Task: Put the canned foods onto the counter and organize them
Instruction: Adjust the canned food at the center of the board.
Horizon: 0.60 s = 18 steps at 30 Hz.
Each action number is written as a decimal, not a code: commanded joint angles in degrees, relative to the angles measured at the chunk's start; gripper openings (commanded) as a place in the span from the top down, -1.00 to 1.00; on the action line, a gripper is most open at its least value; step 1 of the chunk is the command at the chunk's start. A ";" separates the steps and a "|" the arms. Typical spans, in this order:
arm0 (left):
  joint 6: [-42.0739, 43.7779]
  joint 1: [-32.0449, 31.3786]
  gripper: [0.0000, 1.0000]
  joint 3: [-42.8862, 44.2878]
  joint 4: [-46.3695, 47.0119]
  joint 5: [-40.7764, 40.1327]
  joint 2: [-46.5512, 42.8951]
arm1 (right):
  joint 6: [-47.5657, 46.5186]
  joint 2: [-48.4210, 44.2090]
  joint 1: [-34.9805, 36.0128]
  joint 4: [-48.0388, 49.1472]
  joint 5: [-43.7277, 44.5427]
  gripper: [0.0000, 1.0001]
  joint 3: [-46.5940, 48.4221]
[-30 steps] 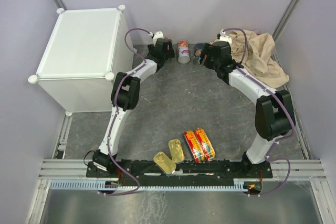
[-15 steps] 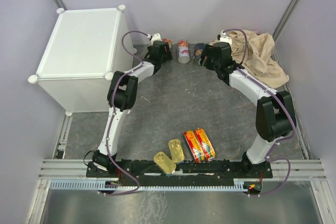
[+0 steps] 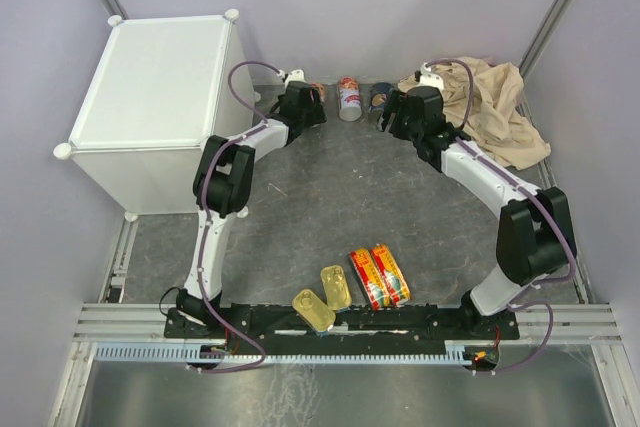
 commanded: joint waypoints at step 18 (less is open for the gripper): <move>6.00 -8.59 0.34 -6.75 -12.05 0.20 -23.49 | -0.69 -15.34 0.67 -4.81 4.67 -0.67 -7.58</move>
